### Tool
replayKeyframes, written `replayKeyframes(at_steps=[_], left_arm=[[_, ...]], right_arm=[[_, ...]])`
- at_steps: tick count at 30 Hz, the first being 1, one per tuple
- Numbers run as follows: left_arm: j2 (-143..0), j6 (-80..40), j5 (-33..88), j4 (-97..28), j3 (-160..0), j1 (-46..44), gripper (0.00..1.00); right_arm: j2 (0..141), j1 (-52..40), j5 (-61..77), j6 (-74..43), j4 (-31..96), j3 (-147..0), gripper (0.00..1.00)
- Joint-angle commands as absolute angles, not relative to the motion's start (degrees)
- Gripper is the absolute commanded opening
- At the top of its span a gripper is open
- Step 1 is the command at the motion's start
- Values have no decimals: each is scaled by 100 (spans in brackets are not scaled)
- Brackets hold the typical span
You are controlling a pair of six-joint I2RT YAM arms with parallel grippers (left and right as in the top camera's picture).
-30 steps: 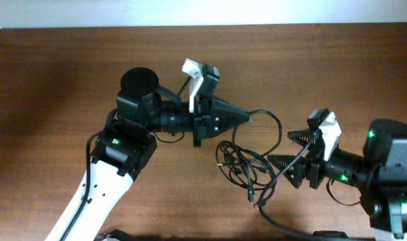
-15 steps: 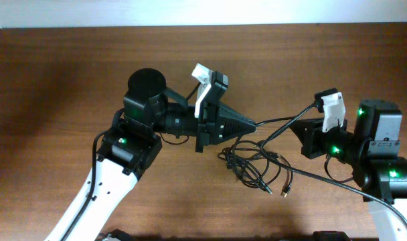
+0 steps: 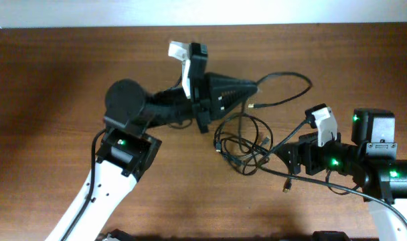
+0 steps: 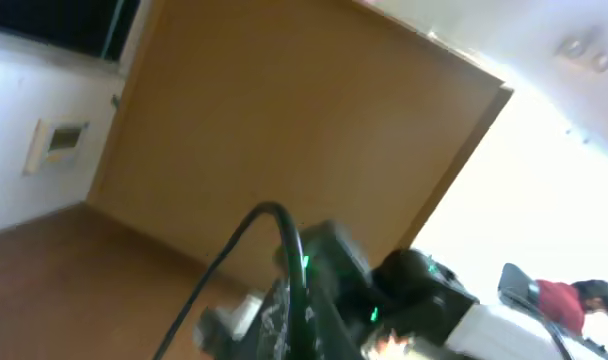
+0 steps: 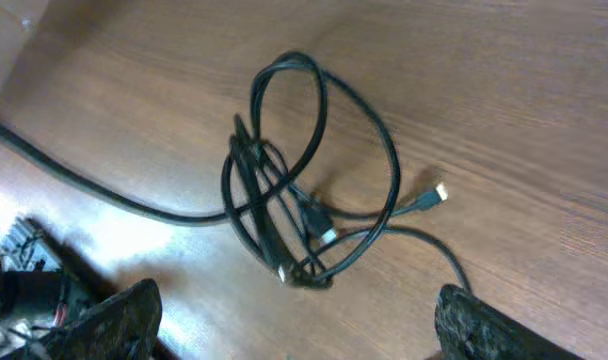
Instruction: Untangle cables
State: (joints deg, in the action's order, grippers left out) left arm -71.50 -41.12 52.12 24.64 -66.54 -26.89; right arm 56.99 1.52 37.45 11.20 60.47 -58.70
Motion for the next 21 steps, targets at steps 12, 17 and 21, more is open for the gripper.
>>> replayKeyframes(at_steps=[12,17,21], left_arm=[[-7091,-5743,3444,5054,-6768,-2694,0],[-7091,-5741,3448,5050,-6768,-2694,0],[-7091,-5664,3492,3374,-6766,-2353,28]], right_arm=[[7459,67,5103,2681,5933,-5872,80],[7852,-565,5076,2679,5502,-5872,32],[7776,-587,5113,2318,5524,-5889,4]])
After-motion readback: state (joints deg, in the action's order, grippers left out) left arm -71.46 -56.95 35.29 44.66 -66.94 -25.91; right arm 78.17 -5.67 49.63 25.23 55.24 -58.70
